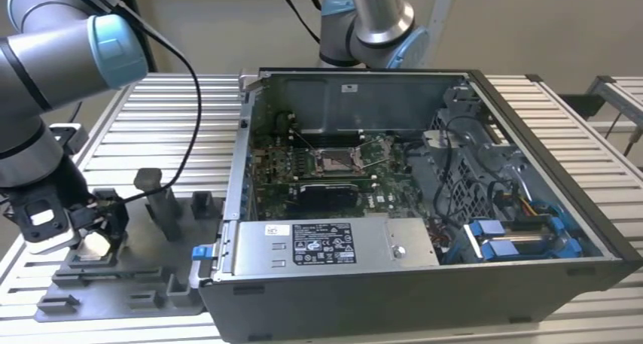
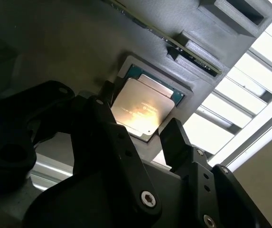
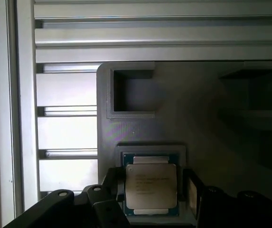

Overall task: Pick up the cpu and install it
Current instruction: 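Place the cpu into insertion slot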

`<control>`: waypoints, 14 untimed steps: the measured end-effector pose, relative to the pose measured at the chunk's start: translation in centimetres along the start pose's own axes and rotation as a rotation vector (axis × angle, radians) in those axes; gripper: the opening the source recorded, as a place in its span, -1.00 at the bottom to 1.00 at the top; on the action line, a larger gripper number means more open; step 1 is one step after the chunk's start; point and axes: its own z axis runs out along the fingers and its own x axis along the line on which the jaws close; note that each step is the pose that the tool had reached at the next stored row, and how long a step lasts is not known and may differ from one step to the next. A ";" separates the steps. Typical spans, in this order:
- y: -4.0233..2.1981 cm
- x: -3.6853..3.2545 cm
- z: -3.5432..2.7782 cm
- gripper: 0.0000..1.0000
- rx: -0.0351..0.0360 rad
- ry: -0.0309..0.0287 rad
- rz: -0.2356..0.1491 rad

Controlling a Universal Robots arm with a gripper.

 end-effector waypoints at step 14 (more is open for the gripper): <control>0.00 -0.10 -0.04 1.00 0.0001 0.0036 -0.001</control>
